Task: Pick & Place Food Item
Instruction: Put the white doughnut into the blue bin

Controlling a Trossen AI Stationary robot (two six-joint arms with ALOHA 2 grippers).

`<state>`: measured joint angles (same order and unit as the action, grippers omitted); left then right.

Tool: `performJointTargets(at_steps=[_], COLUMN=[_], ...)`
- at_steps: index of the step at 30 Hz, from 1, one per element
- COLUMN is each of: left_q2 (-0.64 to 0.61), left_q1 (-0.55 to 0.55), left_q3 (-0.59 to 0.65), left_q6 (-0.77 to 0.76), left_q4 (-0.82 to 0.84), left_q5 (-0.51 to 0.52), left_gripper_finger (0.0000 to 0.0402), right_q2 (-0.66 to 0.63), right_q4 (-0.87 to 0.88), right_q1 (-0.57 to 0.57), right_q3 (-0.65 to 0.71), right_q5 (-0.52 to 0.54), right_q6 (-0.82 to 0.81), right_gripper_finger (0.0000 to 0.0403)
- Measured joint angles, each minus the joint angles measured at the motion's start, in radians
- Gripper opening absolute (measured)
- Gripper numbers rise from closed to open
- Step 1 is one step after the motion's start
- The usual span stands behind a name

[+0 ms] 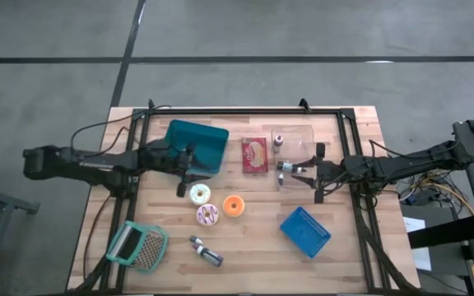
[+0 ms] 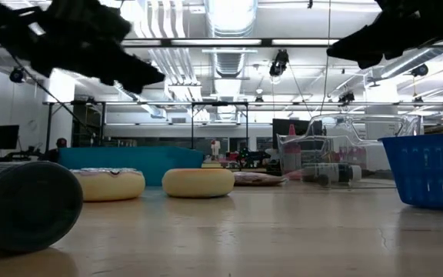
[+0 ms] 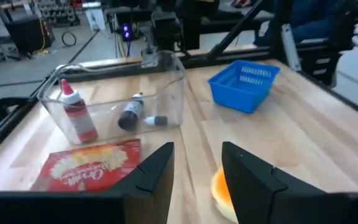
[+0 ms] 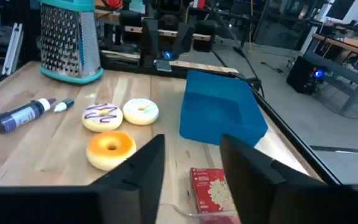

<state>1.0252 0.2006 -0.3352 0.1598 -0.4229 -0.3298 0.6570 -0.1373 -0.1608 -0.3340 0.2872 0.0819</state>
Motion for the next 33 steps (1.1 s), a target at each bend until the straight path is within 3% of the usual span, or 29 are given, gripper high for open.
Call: performJointTargets(at_steps=[6,12,22,33], left_q2=[-0.094,-0.112,-0.111,-0.111], left_q1=[-0.004,-0.019,-0.064,-0.067], left_q3=[0.111,0.165,0.210,0.215], left_q6=[-0.066,-0.090,-0.091,-0.135], left_q4=[-0.012,-0.018,-0.018,0.056], left_q5=[0.000,0.000,0.007,0.046], left_gripper_finger=[0.0151,0.0176,0.0181,0.0181], right_q2=[-0.002,-0.005,-0.059,-0.191], right_q4=[-0.005,-0.007,-0.037,-0.041], right_q1=[-0.001,-0.001,-0.029,-0.040], right_q3=[0.000,0.001,0.014,0.106], right_q5=[-0.002,-0.044,-0.087,-0.028], right_q6=[0.004,0.008,0.040,0.049], right_gripper_finger=[0.0222,0.0250,0.0250,0.0249])
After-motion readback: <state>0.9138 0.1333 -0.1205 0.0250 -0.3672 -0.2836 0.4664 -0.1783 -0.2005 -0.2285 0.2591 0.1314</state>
